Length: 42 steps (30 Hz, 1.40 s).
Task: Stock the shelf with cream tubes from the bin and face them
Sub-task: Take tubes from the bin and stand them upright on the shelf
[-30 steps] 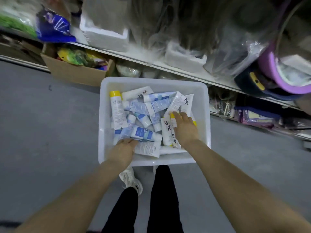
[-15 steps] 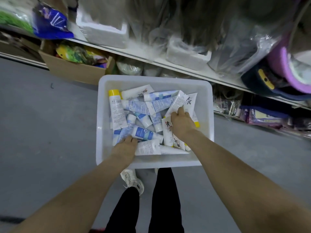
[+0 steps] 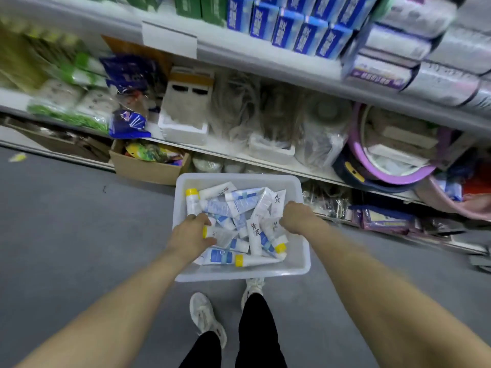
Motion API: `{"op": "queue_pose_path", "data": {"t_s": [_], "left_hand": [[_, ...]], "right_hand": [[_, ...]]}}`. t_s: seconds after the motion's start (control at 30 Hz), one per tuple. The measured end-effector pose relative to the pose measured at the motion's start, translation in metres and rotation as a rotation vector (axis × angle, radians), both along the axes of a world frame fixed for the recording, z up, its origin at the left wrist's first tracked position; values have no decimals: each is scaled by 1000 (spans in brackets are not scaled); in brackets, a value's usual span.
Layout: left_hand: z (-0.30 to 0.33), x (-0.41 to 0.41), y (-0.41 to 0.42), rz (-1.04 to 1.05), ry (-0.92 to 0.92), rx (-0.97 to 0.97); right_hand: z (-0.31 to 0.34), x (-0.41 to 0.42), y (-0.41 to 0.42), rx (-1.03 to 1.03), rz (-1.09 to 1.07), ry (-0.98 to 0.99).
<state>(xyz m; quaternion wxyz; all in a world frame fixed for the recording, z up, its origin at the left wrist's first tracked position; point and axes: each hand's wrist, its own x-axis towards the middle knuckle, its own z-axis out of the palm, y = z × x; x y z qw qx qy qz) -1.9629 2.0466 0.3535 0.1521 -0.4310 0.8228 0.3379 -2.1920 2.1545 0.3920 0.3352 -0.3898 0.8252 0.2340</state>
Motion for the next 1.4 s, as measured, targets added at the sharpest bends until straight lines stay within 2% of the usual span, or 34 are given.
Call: {"op": "queue_pose_path", "data": {"t_s": [0.17,0.3,0.4,0.53,0.73,0.83,0.93,1.07,1.23,1.4], "left_hand": [[80,-8,-20,86,131,-110],[140,-11,-33,121,242,-200],[179,-11,-44,118,272,-249],[229,-11,-58,186,338,-334],[299,-5,-74,450,520,-353],[348,-7,-74,617,775,-253],[395,-10,-85,738,1168,69],[456,-19,-103,667,1470,378],[526,-42,-105,614,1662,571],[559,-84,-109,547,1705,454]], "right_hand": [[86,-3,-15,71,120,21],[142,-3,-19,16,56,28],[180,-5,-23,-144,-79,-7],[233,-8,-28,-401,-145,12],[315,-3,-31,-633,-16,102],[356,-3,-31,-832,-45,69],[399,-3,-38,-1094,-73,64],[455,-18,-56,-1302,-103,62],[516,-41,-76,-1629,-244,-109],[560,-75,-99,-1780,-276,-169]]}}
